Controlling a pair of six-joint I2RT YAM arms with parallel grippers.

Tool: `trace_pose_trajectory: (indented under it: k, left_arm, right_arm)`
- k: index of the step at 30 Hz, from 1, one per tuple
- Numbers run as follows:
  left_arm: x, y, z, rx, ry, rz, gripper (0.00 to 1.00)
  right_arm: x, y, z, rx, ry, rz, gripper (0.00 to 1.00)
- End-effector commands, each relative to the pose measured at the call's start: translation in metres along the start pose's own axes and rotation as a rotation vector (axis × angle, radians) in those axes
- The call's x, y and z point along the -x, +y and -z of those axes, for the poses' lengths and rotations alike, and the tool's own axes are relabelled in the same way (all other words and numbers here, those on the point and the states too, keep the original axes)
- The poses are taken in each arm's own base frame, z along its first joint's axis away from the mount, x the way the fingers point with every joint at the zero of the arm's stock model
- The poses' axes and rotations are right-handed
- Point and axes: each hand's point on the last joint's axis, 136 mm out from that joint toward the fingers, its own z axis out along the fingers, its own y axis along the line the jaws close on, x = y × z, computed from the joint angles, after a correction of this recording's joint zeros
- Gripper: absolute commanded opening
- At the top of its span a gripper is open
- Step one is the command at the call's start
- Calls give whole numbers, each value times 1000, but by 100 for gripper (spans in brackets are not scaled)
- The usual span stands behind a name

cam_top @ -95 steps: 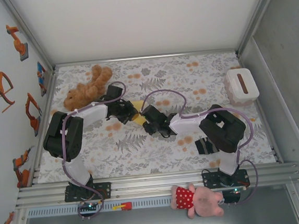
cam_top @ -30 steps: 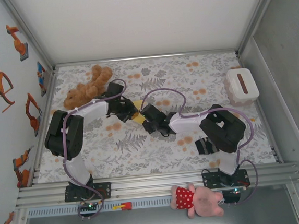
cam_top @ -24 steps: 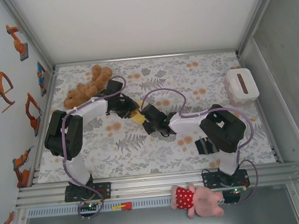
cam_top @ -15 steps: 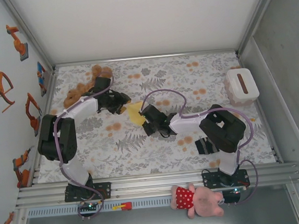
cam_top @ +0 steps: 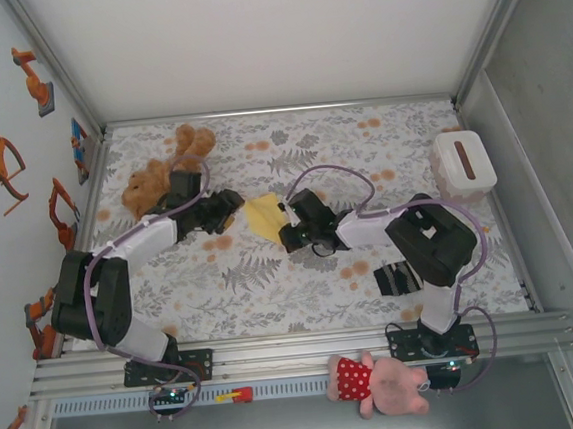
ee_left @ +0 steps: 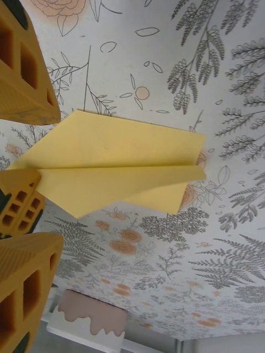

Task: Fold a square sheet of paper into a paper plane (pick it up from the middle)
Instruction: Fourth fold the wing at the center of the table.

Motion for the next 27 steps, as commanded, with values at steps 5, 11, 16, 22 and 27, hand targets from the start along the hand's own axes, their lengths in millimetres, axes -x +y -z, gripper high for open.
trace_pose_trajectory:
  k: [5,11,16,22,27]
  left_arm:
    - [-28,-30,-23,-161,55,-128,54]
    - [-42,-33,-45,-193,102,-168,50]
    - [-49,-34,-59,-223,148,-171,48]
    - [-53,-31,-68,-216,171,-176,48]
    - [-55,-29,-71,-195,191,-179,48]
  right_arm:
    - [10,8,9,214,-32,-149,0]
    - [12,3,13,285,-46,-227,0]
    - [12,-2,14,317,-45,-283,0]
    - [10,-12,12,360,-41,-362,0]
    - [5,-10,9,391,-17,-379,0]
